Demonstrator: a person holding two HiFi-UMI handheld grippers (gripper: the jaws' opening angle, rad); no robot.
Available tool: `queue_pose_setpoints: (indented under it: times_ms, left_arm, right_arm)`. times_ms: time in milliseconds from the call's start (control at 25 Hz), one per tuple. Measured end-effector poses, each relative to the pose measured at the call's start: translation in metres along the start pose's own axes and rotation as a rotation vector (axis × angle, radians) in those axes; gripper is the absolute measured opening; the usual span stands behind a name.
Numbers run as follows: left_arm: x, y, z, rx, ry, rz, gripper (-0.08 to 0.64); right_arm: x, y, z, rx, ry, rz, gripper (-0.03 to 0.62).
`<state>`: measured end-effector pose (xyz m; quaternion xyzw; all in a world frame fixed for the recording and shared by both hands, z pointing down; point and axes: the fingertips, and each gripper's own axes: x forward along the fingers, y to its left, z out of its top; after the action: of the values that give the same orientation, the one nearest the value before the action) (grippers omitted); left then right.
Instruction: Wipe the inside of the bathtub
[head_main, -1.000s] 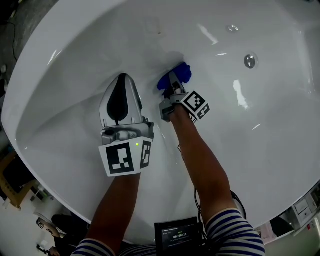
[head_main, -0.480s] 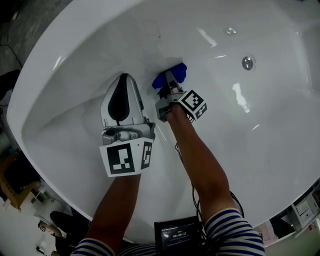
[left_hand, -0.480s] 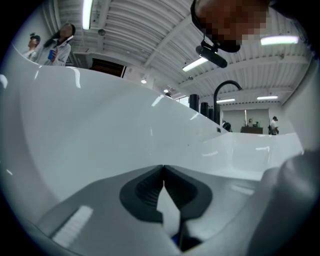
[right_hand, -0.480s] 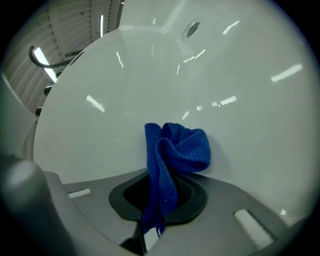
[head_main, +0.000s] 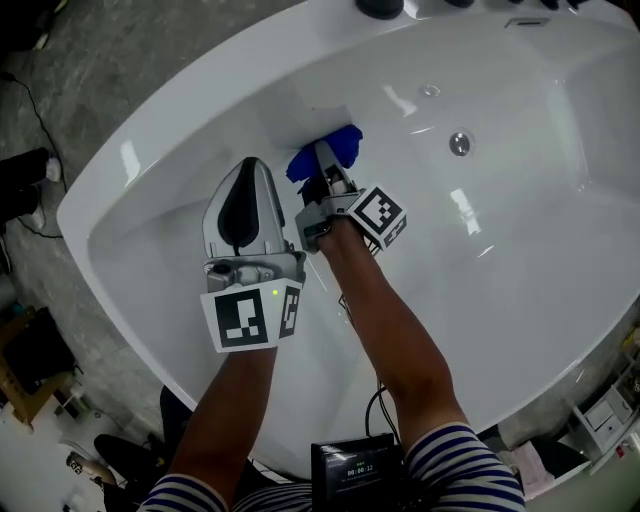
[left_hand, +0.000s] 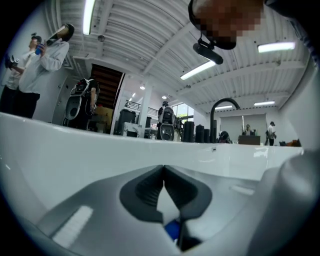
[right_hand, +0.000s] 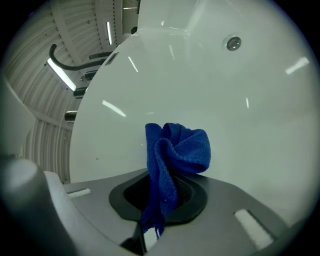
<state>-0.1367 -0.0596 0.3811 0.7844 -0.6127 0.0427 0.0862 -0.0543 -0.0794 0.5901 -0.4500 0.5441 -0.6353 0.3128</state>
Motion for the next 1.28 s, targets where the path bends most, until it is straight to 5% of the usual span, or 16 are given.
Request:
queue_pose_setpoints:
  times_ms: [360, 520, 960, 1120, 1280]
  left_arm:
    - [-0.028, 0.009, 0.097, -0.004, -0.059, 0.005, 0.002]
    - [-0.038, 0.013, 0.137, -0.009, -0.08, -0.001, 0.002]
    - [-0.046, 0.02, 0.172, -0.003, -0.12, -0.017, 0.002]
    - [-0.056, 0.018, 0.177, -0.004, -0.109, -0.024, 0.002]
    - [-0.065, 0.006, 0.198, 0.013, -0.111, -0.064, 0.002]
  right_arm:
    - [-0.002, 0.169, 0.0, -0.052, 0.01, 0.168, 0.043]
    - [-0.007, 0.22, -0.004, -0.094, 0.015, 0.17, 0.043]
    - [-0.009, 0.254, -0.004, -0.128, -0.002, 0.222, 0.043]
    - [-0.024, 0.279, -0.005, -0.226, 0.007, 0.236, 0.043]
    - [-0.067, 0.316, -0.007, -0.616, 0.016, 0.192, 0.043]
